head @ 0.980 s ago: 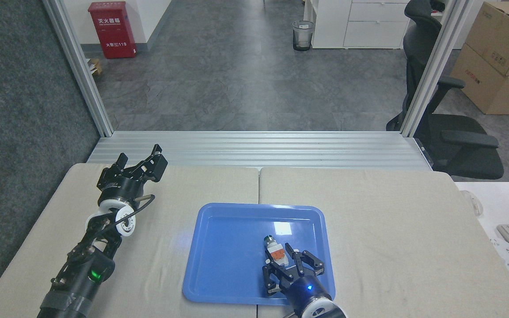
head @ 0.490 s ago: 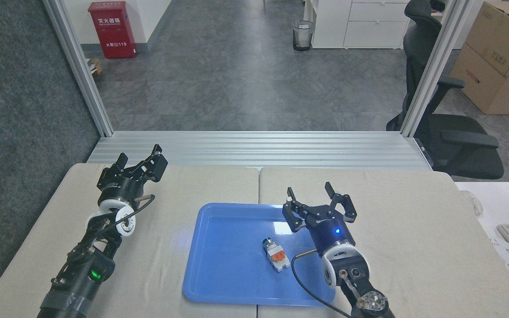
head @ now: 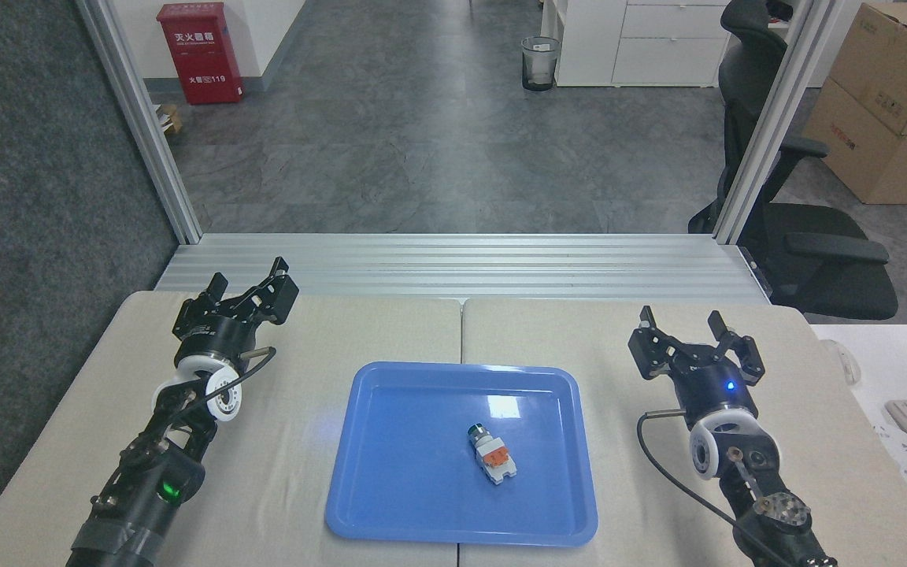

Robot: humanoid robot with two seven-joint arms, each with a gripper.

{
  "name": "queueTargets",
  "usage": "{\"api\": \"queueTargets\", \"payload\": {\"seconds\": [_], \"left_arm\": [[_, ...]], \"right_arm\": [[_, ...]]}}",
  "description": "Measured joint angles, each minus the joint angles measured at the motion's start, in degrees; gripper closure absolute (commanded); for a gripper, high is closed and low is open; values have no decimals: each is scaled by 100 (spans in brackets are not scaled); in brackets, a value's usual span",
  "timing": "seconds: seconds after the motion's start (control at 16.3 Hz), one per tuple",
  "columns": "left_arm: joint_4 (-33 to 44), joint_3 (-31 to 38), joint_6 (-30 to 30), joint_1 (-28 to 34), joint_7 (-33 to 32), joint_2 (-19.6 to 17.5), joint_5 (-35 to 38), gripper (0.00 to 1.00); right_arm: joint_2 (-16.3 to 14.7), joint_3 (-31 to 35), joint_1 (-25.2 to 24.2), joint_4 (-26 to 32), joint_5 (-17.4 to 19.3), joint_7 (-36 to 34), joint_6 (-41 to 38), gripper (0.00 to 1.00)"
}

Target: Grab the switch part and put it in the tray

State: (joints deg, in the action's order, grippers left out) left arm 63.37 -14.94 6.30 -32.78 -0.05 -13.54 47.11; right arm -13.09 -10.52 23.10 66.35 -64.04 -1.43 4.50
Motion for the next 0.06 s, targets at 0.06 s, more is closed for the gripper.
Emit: {"api": "queueTargets", "payload": {"seconds": [0.06], "left_arm": [[0, 0, 0, 0, 1, 0, 0, 0]], "right_arm": [[-81, 55, -13, -17, 68, 7, -69, 1]]}}
